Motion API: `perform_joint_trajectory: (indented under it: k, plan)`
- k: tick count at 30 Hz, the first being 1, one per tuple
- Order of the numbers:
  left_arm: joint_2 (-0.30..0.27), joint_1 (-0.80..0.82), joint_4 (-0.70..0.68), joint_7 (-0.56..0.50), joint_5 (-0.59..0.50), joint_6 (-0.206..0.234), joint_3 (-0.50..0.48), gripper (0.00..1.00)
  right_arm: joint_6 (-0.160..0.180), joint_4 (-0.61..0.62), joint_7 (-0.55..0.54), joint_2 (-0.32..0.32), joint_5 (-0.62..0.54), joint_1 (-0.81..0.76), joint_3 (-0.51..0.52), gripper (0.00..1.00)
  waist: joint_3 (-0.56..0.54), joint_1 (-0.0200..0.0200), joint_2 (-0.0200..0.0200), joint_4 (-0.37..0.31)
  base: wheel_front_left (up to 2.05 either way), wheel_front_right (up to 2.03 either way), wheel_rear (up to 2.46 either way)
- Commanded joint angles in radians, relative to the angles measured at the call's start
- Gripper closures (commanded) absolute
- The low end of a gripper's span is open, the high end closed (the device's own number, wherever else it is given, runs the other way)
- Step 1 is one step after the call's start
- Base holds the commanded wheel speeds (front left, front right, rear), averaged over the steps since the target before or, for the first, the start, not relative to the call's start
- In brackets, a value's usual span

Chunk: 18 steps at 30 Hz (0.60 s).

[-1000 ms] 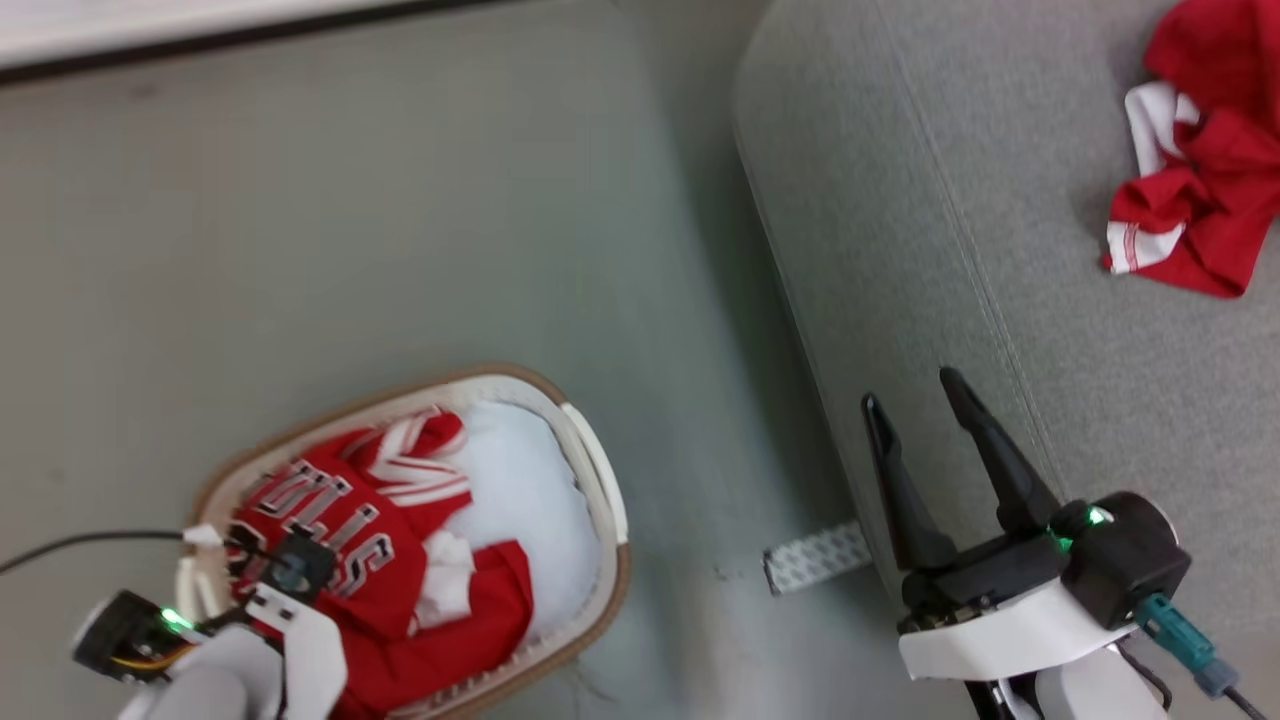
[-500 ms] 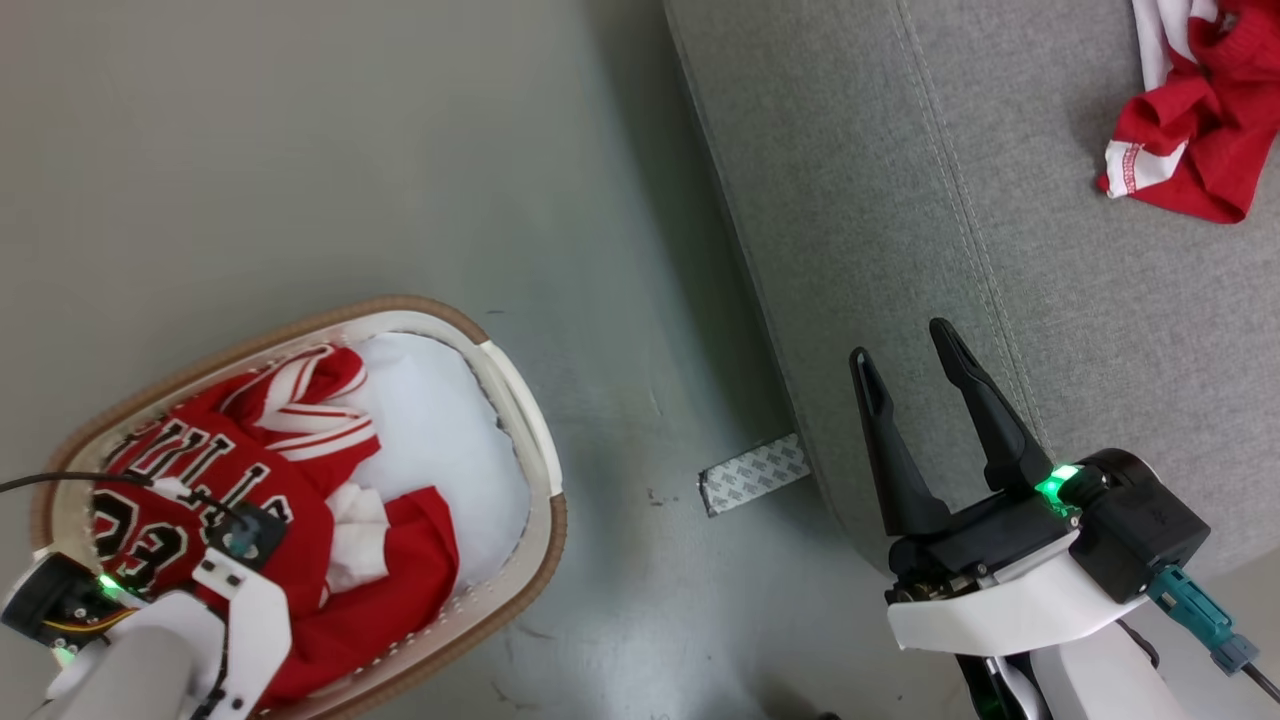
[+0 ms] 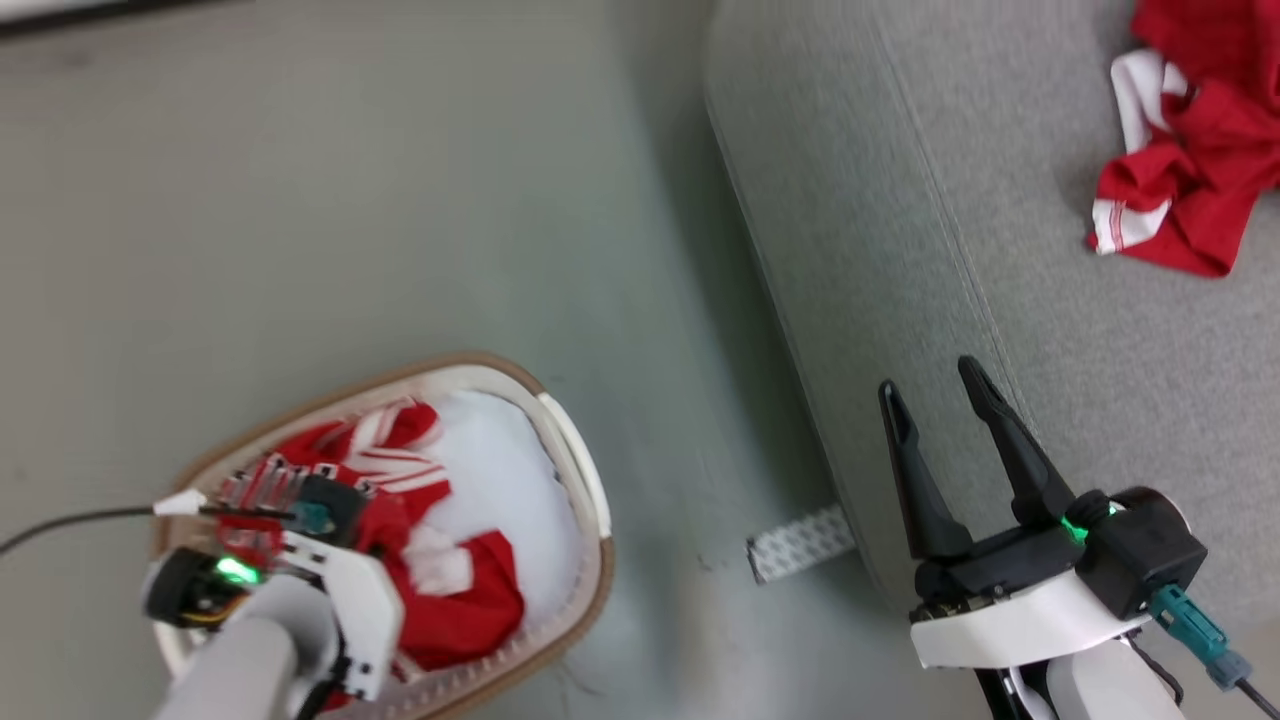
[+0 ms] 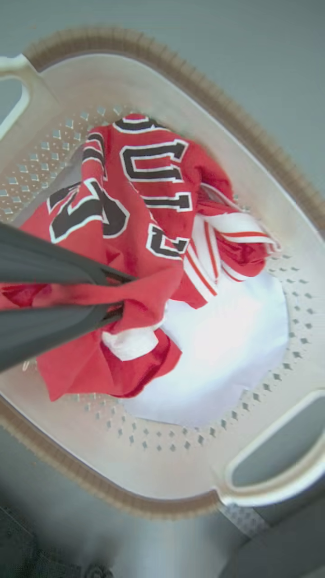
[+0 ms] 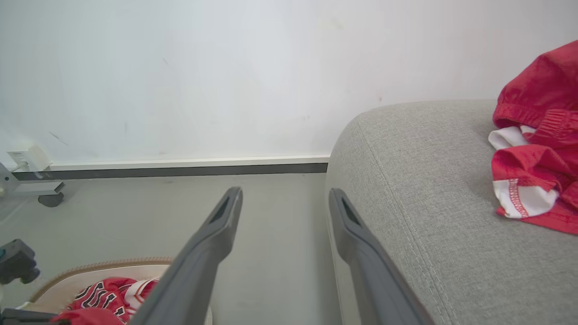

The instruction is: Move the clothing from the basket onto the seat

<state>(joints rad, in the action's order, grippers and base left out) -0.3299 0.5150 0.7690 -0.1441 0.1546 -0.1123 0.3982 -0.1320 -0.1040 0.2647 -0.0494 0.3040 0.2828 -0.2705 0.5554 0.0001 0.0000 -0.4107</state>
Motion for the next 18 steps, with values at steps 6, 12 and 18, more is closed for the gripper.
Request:
perform_joint_trajectory:
  k: [6, 12, 18]
  plan:
    - [0.067, -0.064, -0.097, 0.063, 0.056, 0.012, -0.009, 1.0, 0.003, -0.041, -0.001, -0.003, -0.054, -0.063, 0.04, 0.0, -0.231, -0.0001, 0.0, 0.14, 0.0, 0.0, 0.0]
    - [0.102, -0.115, -0.226, 0.077, 0.086, 0.034, -0.011, 1.0, 0.003, -0.072, -0.001, -0.003, -0.084, -0.134, 0.06, 0.0, -0.37, -0.0001, 0.0, 0.211, 0.0, 0.0, 0.0]
    - [0.116, -0.172, -0.368, 0.06, 0.112, 0.064, -0.018, 1.0, 0.003, -0.093, -0.001, -0.003, -0.094, -0.201, 0.044, 0.0, -0.484, -0.0001, 0.0, 0.254, 0.0, 0.0, 0.0]
